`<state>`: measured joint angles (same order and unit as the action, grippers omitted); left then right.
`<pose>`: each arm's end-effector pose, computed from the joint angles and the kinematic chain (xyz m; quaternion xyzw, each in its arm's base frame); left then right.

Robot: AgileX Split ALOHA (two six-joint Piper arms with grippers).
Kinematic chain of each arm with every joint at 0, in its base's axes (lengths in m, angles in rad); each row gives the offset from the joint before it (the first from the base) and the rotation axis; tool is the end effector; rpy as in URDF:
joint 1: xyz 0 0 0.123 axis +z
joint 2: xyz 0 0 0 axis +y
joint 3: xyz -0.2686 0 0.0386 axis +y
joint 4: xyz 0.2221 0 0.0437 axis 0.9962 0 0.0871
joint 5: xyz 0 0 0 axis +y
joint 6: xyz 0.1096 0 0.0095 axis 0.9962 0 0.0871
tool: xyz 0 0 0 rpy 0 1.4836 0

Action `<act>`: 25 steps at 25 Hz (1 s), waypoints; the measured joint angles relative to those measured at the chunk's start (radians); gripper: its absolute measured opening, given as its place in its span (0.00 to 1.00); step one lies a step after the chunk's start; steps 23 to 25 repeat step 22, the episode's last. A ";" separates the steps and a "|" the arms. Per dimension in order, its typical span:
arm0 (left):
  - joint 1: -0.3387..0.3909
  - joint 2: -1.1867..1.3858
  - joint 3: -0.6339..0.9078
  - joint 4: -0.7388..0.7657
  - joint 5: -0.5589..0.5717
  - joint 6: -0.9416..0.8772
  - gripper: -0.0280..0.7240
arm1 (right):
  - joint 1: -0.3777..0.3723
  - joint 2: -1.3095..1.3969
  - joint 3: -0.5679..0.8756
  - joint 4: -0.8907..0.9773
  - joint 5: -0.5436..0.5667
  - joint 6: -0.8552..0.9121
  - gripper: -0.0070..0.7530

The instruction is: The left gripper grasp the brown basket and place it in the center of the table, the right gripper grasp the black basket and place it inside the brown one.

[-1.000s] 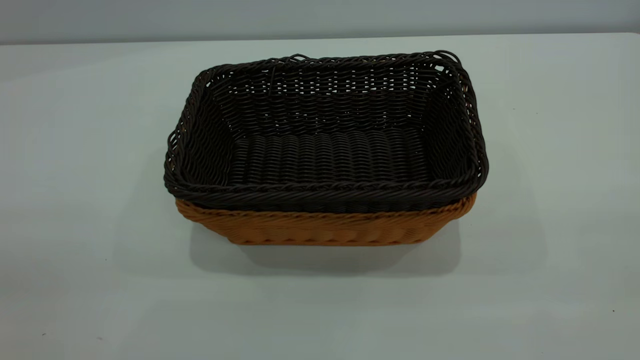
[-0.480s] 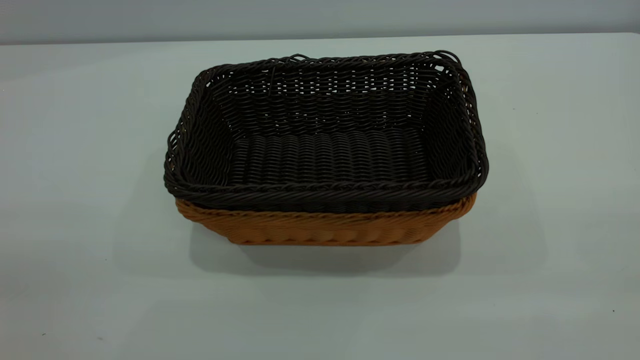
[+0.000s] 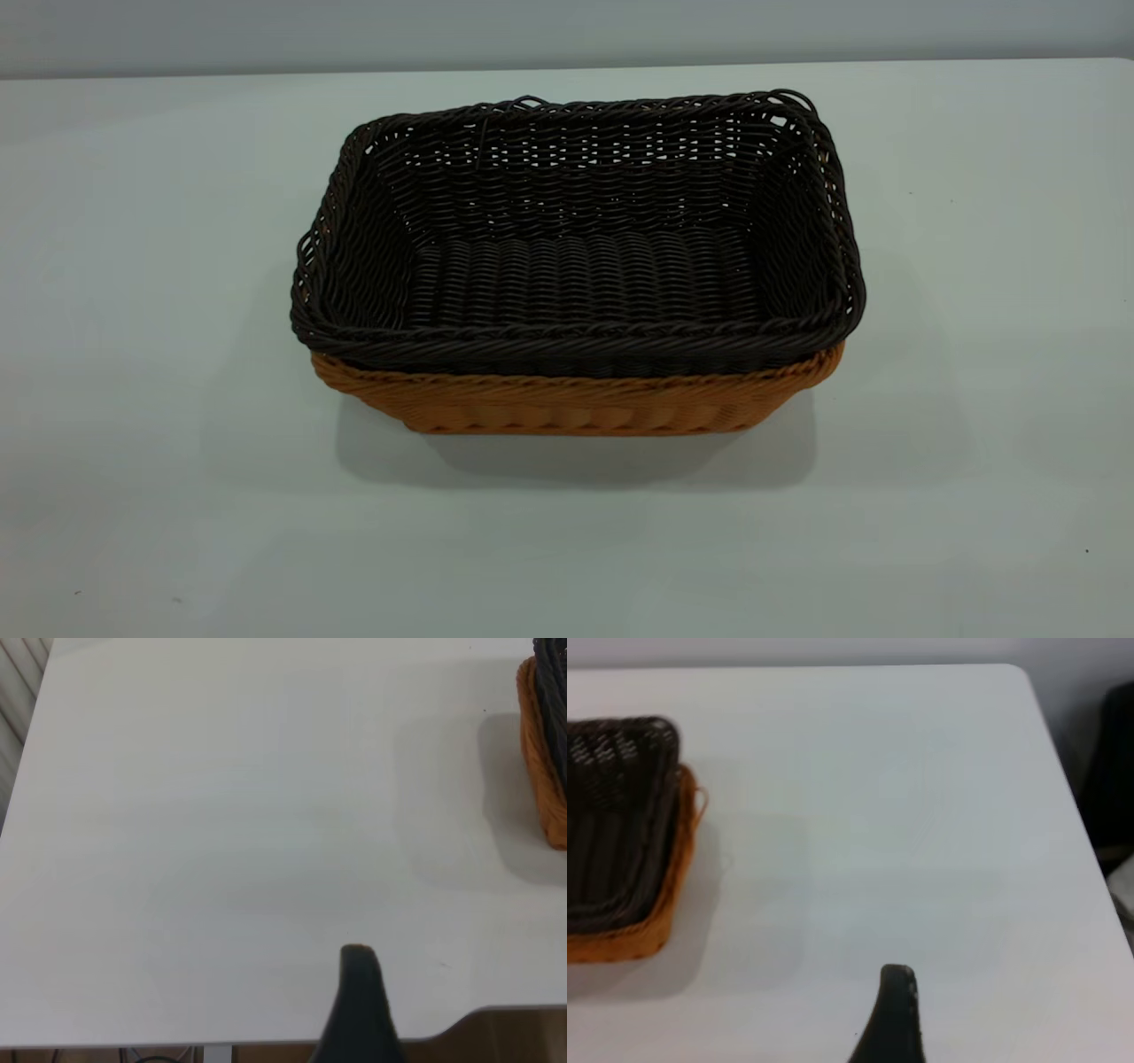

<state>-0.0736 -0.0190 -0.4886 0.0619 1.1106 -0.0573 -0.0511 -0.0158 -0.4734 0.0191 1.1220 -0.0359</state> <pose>-0.0004 0.0061 0.2485 0.0050 0.8636 -0.0021 0.5041 0.0004 0.0019 0.2432 0.0060 0.8714 -0.0118 0.4904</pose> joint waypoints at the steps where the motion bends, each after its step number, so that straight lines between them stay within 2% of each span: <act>1: 0.000 0.000 0.000 0.000 0.000 0.000 0.73 | 0.000 0.000 0.000 -0.006 0.000 0.012 0.79; 25: 0.000 0.000 0.000 0.000 0.000 -0.001 0.73 | 0.000 0.000 0.000 -0.019 -0.002 0.028 0.79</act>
